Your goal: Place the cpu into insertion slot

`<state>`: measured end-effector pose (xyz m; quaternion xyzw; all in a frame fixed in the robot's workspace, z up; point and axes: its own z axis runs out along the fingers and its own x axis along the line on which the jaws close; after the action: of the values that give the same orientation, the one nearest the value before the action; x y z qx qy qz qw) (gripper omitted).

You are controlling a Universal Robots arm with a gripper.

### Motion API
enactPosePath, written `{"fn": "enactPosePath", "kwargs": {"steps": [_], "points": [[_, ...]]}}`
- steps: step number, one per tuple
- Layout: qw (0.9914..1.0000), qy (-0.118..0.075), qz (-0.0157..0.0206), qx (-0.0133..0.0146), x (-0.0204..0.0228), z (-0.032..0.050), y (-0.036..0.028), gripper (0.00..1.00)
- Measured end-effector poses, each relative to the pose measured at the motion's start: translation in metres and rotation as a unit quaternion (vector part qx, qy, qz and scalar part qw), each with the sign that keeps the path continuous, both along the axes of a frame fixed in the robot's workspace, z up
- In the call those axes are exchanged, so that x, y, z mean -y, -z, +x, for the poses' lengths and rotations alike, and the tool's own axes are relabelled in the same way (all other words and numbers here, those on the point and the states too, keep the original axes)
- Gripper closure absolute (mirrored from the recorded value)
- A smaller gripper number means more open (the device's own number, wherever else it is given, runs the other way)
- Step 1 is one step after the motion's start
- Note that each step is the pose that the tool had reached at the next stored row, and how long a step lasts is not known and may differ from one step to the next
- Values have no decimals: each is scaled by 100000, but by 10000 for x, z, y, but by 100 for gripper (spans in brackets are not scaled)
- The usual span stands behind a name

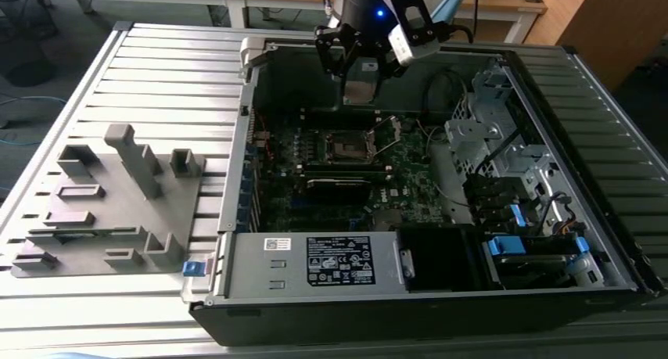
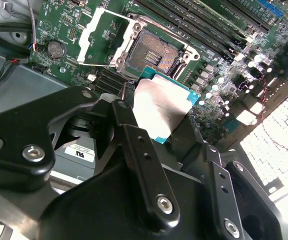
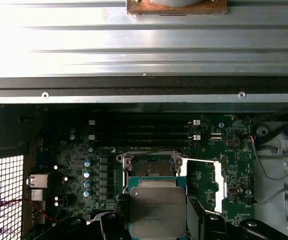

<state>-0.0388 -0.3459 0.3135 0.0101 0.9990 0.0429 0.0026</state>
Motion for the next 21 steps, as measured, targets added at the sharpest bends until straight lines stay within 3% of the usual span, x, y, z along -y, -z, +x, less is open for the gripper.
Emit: {"fn": "enactPosePath", "kwargs": {"steps": [7,21], "points": [[100000,-2,7,1,0,0,49,46],[100000,-1,22,10,0,0,71,46]]}}
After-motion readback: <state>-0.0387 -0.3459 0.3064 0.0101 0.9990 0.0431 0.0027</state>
